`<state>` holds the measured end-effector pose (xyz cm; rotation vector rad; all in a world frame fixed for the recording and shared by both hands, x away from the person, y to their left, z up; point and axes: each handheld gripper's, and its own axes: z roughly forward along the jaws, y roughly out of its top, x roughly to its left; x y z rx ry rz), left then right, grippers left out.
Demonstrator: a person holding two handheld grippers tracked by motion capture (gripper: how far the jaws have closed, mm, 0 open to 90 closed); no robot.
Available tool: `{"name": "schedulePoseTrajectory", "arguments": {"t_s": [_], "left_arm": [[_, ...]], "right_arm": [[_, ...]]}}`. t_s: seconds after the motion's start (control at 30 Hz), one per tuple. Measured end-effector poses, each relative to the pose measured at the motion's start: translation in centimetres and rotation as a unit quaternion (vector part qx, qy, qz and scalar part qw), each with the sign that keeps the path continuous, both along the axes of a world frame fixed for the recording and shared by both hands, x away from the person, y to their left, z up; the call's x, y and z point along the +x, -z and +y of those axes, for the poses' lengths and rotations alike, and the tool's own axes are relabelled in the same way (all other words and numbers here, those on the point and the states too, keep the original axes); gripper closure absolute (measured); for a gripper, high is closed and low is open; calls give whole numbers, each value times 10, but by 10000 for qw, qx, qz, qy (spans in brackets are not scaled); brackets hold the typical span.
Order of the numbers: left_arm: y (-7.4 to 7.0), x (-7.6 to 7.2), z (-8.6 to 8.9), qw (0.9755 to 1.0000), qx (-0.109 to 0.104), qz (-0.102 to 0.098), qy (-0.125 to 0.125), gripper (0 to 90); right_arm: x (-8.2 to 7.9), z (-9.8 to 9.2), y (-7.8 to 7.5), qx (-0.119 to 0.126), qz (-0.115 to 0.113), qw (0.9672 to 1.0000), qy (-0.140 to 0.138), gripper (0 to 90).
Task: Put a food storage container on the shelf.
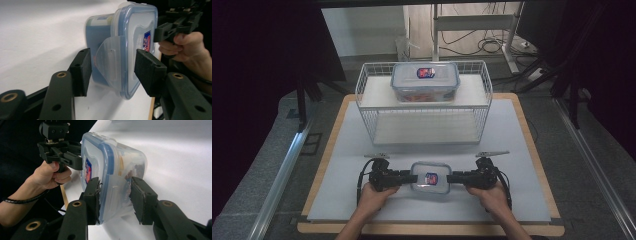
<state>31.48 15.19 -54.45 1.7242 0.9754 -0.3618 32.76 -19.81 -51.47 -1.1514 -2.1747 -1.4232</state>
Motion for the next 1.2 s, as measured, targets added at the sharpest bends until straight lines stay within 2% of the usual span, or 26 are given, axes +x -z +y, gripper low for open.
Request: {"name": "schedulePoseTrajectory", "arguments": {"t_s": [0.1, 0.13, 0.4, 0.53, 0.67, 0.73, 0.9, 1.03, 1.2], "left_arm": [[-2, 1, -3, 10000, 56, -54, 13, 461], [-3, 1, -1, 10000, 20, -50, -6, 516], [-3, 0, 4, 9997, -122, 220, 46, 555], [-7, -1, 6, 9995, -200, 238, -23, 558], [-20, -2, 10, 9992, -389, 77, 7, 583], [-28, -3, 10, 9995, -320, -38, -15, 585], [-45, 0, 12, 9993, -295, -218, -56, 584], [-69, 5, 13, 9988, -180, -434, -131, 579], [-104, 14, 16, 9971, -132, -729, -149, 578]], "right_arm": [[1, 0, 1, -36, 22, 10000, 19, 592], [2, 0, 2, -88, 57, 9999, 33, 584], [0, 1, 2, -80, 57, 10000, 14, 585], [0, 3, 0, -48, 39, 10000, 75, 584], [1, 1, -10, 172, -66, 9997, 132, 584], [3, 1, -16, 255, -136, 9995, 142, 583], [5, 3, -33, 253, -305, 9991, 134, 583], [12, 7, -51, 297, -456, 9984, 164, 582], [21, 10, -86, 379, -768, 9961, 194, 580]]}}
